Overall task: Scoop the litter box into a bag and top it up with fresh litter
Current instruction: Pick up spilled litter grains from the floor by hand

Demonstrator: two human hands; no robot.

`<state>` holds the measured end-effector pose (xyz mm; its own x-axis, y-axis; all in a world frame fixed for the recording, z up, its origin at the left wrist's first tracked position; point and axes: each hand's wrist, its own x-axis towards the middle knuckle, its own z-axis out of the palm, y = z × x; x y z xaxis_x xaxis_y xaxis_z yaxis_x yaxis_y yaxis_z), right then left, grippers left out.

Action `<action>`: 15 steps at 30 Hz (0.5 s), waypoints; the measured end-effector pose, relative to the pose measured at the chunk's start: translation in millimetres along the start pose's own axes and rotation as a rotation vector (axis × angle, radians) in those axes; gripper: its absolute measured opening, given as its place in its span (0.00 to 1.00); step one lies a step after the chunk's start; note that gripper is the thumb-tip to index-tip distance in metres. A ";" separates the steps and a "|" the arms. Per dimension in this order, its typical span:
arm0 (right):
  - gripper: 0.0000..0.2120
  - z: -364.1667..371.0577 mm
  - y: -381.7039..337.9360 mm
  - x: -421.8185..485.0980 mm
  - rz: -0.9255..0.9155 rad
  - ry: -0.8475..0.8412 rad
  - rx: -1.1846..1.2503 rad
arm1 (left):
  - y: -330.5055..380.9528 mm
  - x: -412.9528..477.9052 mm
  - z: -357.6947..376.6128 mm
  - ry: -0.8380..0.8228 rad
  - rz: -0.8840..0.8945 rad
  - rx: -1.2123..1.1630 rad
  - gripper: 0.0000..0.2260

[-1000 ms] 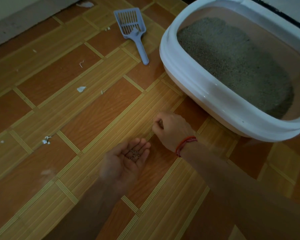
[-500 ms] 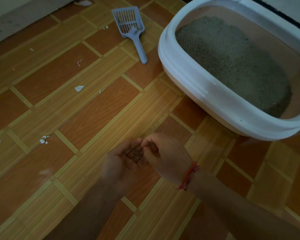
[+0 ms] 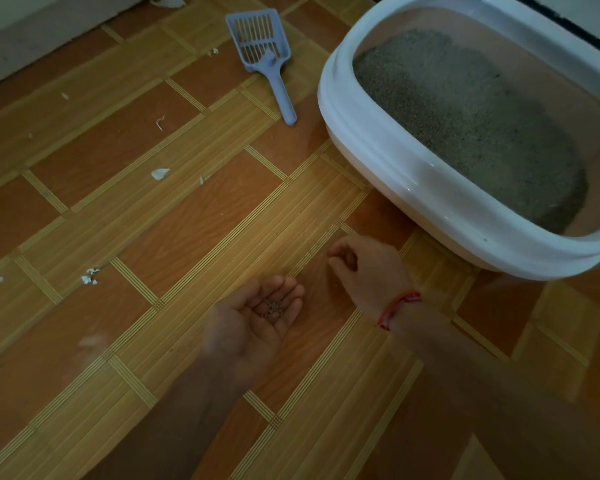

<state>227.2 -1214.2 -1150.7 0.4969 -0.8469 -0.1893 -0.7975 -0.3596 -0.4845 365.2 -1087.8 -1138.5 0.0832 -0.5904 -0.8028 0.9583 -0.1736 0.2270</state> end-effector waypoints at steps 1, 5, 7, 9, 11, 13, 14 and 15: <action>0.02 0.7 -1.7 1.5 -0.013 0.003 0.001 | -0.2 0.1 0.2 0.000 0.001 0.002 0.14; 0.05 4.8 -5.9 8.7 -0.038 -0.002 -0.013 | -0.7 1.2 -1.0 0.003 -0.002 0.001 0.15; 0.05 6.7 -6.0 10.9 -0.039 -0.010 -0.025 | -0.4 2.1 -2.0 0.004 -0.001 0.001 0.15; 0.06 8.1 -5.8 12.3 -0.046 -0.009 -0.039 | -0.4 3.1 -2.9 0.004 0.000 -0.001 0.16; 0.07 8.7 -6.2 12.6 -0.055 -0.016 -0.061 | -0.2 3.5 -3.0 0.004 0.002 0.001 0.15; 0.07 10.1 -6.7 12.3 -0.050 -0.036 -0.075 | -0.3 3.3 -2.9 0.002 0.003 0.004 0.14; 0.07 11.0 -6.7 11.7 -0.049 -0.043 -0.080 | -0.3 2.9 -2.9 -0.001 0.003 0.005 0.15; 0.07 11.5 -7.0 11.0 -0.047 -0.046 -0.087 | -0.4 2.7 -2.8 -0.005 0.003 0.005 0.15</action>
<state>242.2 -1216.5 -1159.1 0.5483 -0.8099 -0.2084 -0.7986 -0.4331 -0.4180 365.8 -1087.1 -1142.3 0.0849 -0.5947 -0.7995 0.9566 -0.1758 0.2324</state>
